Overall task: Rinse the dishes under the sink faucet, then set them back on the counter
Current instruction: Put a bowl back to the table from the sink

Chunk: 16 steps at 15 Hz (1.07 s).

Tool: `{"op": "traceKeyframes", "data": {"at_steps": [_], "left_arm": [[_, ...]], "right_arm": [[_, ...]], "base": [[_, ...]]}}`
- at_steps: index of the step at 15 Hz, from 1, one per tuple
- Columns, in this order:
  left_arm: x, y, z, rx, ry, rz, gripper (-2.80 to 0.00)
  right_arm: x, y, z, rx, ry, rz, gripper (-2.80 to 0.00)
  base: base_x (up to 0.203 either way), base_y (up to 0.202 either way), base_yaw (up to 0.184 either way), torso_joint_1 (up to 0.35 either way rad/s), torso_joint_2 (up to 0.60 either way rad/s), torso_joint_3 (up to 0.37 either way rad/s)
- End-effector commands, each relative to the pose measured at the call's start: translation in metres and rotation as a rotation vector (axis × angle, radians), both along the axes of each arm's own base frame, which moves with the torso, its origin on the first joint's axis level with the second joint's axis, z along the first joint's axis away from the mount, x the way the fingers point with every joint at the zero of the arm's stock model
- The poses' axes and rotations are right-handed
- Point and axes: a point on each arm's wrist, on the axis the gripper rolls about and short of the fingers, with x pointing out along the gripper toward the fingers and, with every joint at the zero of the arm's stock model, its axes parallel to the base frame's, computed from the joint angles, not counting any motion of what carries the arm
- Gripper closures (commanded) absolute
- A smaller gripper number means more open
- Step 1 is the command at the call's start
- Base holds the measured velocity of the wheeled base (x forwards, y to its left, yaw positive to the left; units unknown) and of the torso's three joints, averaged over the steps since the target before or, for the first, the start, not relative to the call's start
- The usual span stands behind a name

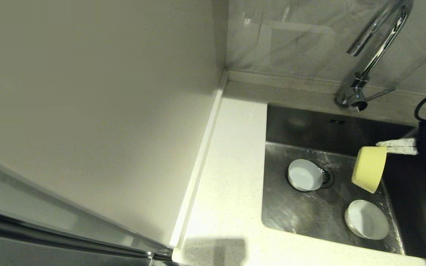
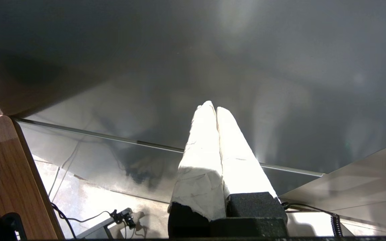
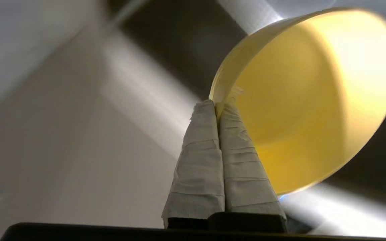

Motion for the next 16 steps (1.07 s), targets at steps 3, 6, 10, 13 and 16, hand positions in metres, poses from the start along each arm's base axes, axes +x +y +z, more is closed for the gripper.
{"op": "traceKeyframes", "data": {"at_steps": [3, 6, 10, 13, 16], "left_arm": [[0.0, 0.0, -0.001, 0.0, 0.003, 0.0, 0.0], [0.0, 0.0, -0.001, 0.0, 0.001, 0.0, 0.0], [0.0, 0.0, -0.001, 0.0, 0.003, 0.0, 0.0], [0.0, 0.0, -0.001, 0.0, 0.003, 0.0, 0.0], [0.0, 0.0, -0.001, 0.0, 0.002, 0.0, 0.0]], "right_arm": [[-0.01, -0.024, -0.032, 0.482, 0.034, 0.091, 0.0], [-0.019, -0.017, -0.02, 0.45, -0.008, 0.105, 0.0], [-0.037, -0.008, 0.016, 0.339, -0.155, 0.137, 0.0], [-0.077, 0.018, 0.09, 0.092, -0.353, 0.141, 0.0], [-0.106, 0.034, 0.146, -0.397, -0.42, -0.097, 0.0]], "base": [[0.0, 0.0, 0.0, 0.0, 0.0, 0.0], [0.0, 0.0, 0.0, 0.0, 0.0, 0.0], [0.0, 0.0, 0.0, 0.0, 0.0, 0.0], [0.0, 0.0, 0.0, 0.0, 0.0, 0.0], [0.0, 0.0, 0.0, 0.0, 0.0, 0.0]]}}
